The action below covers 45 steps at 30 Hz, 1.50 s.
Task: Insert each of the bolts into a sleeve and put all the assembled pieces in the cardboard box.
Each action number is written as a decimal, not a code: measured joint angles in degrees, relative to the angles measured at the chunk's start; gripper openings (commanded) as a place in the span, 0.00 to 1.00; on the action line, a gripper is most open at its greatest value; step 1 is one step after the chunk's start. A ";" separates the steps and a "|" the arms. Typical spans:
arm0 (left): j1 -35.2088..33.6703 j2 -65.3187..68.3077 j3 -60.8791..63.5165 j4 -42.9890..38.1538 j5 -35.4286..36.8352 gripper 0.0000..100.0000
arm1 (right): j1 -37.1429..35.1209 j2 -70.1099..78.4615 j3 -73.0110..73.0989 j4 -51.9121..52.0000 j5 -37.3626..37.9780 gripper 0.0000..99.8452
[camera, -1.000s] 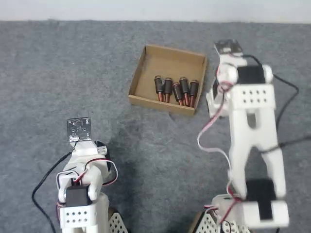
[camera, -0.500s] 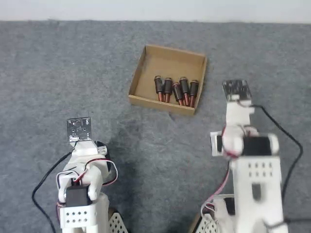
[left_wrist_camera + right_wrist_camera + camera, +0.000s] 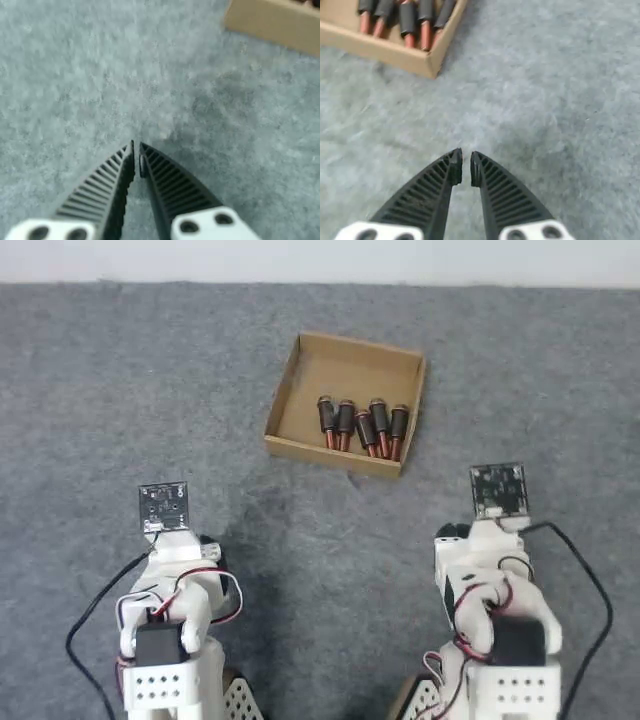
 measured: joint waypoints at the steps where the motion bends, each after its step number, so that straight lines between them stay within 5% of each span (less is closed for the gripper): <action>1: 0.00 0.00 0.00 1.05 0.00 0.01 | 0.79 -2.11 2.29 -0.53 0.00 0.01; 15: 0.00 0.00 0.00 2.29 0.00 0.01 | 10.37 -10.90 16.70 0.35 0.00 0.01; 45: 0.00 0.00 0.00 2.29 0.00 0.01 | 10.55 -10.90 16.70 7.74 0.00 0.01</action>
